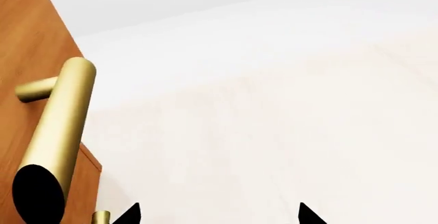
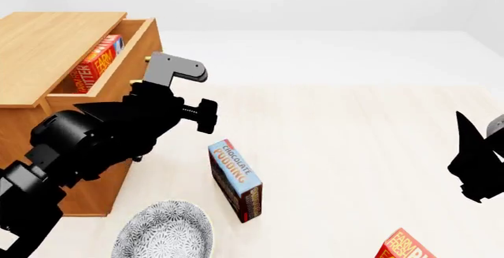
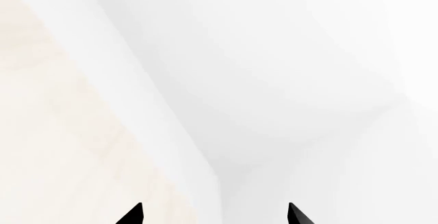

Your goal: Put the butter at the front in the top drawer of the cabinet and close it.

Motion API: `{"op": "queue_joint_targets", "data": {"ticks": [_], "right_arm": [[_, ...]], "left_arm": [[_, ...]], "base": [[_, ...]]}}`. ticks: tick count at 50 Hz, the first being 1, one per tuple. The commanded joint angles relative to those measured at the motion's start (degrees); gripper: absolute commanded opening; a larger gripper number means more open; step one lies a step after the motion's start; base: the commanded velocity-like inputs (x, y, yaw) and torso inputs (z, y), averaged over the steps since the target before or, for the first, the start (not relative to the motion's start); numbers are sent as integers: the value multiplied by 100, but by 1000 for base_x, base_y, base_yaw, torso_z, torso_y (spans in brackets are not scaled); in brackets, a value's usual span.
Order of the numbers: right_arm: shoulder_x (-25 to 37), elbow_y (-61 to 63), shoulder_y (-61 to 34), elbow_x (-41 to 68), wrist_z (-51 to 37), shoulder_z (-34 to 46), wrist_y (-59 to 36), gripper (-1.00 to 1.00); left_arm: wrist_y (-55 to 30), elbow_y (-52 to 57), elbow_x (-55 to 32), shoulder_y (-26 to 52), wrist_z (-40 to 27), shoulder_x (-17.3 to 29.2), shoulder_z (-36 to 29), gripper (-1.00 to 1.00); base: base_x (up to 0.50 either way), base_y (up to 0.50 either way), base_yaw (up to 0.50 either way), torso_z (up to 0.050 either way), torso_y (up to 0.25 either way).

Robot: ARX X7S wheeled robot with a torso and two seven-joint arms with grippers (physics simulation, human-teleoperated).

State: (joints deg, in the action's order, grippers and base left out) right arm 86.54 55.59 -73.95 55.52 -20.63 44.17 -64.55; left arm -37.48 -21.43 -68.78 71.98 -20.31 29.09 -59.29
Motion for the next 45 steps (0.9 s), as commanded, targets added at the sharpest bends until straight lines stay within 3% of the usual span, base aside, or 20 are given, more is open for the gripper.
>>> {"op": "queue_joint_targets", "data": {"ticks": [1, 35, 45], "right_arm": [[-67, 4, 12, -43, 25, 1, -51, 100], [-224, -4, -44, -137, 182, -52, -164, 100], [-218, 28, 32, 1, -24, -49, -92, 100]], "left_arm": [[44, -181, 114, -21, -13, 358, 74, 100], [3, 214, -144, -218, -215, 1355, 371, 100], [84, 1167, -484, -611, -474, 1915, 554, 100]], "base": [[0, 0, 0, 0, 0], [0, 0, 0, 0, 0], [0, 0, 0, 0, 0]]}}
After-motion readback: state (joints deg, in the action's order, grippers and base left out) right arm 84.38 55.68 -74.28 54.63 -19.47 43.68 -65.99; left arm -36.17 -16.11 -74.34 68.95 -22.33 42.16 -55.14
